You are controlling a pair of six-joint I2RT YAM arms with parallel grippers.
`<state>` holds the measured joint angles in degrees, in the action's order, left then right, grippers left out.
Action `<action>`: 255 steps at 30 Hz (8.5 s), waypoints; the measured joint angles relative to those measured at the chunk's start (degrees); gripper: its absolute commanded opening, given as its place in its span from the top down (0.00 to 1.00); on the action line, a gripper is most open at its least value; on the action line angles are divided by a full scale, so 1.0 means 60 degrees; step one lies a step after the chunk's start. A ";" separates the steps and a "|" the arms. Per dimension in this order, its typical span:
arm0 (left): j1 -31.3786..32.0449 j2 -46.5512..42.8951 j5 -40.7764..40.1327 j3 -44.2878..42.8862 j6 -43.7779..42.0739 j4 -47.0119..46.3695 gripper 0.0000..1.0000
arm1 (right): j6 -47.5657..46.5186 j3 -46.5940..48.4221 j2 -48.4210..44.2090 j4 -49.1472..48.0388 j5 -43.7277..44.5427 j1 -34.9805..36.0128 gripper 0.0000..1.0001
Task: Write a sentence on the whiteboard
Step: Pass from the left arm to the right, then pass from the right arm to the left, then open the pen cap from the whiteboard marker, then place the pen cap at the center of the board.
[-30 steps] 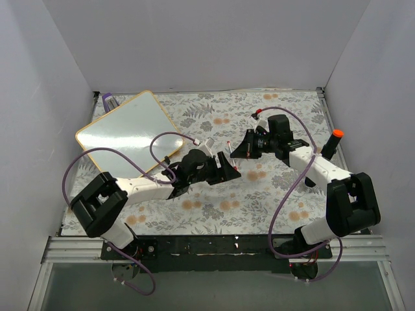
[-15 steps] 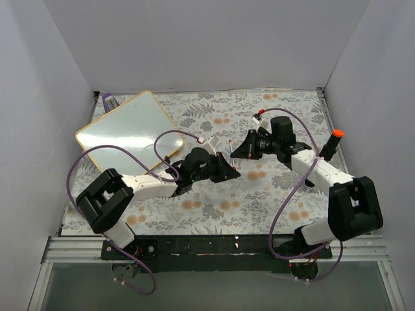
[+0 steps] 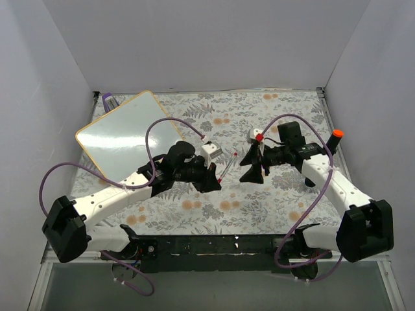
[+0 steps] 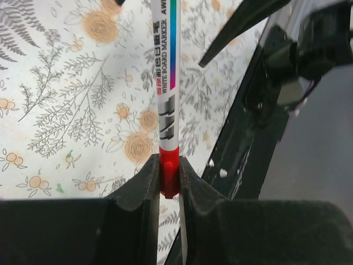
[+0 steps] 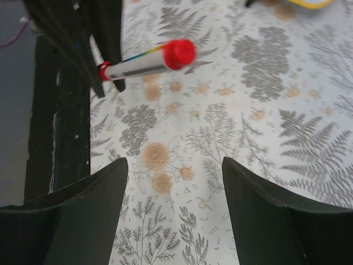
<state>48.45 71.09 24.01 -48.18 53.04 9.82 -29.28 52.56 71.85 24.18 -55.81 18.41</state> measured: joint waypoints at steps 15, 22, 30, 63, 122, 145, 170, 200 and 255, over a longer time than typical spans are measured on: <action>0.0280 0.1002 0.1475 -0.0834 -0.2331 0.3122 1.00 | -0.3486 0.0033 0.0262 0.2685 -0.1861 0.1271 0.30; 0.0481 0.1038 0.1701 -0.0903 -0.2386 0.3144 1.00 | -0.3209 0.0011 0.0812 0.2386 -0.2266 0.1264 0.28; 0.0510 0.0965 0.1891 -0.0914 -0.2463 0.3115 1.00 | -0.3064 0.0011 0.0922 0.2390 -0.2922 0.1370 0.41; 0.0495 -0.3570 -0.0437 0.1078 -0.1100 0.0681 0.02 | -0.0656 -0.1479 -0.0215 0.0273 -0.2667 0.0474 0.99; 0.1133 0.0692 0.1027 0.0342 -0.2459 -0.1555 1.00 | 0.3570 -0.3716 -0.1807 -0.4732 -0.3661 -0.0208 0.99; 0.1213 0.0525 0.0583 -0.0248 -0.3289 0.0295 1.00 | 0.1035 -0.3129 -0.1625 -0.2674 -0.2976 0.0448 0.99; 0.1177 0.1162 0.0419 -0.2040 -0.4437 0.2794 1.00 | 0.0474 -0.2856 -0.1392 -0.1789 -0.2601 0.0889 0.54; 0.1191 0.0823 0.0962 -0.0812 -0.3224 0.0670 1.00 | 0.5104 -0.3734 -0.1443 -0.5985 -0.3985 0.0237 0.70; 0.1945 0.5829 -0.5482 -0.1348 0.3956 -0.2707 0.98 | 0.3461 -0.3078 -0.2998 -0.3887 0.2248 -0.2277 0.99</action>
<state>60.12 106.06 -8.88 -56.27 76.77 -6.42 -8.51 34.09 53.87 0.86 -42.33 4.75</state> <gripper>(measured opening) 0.145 0.197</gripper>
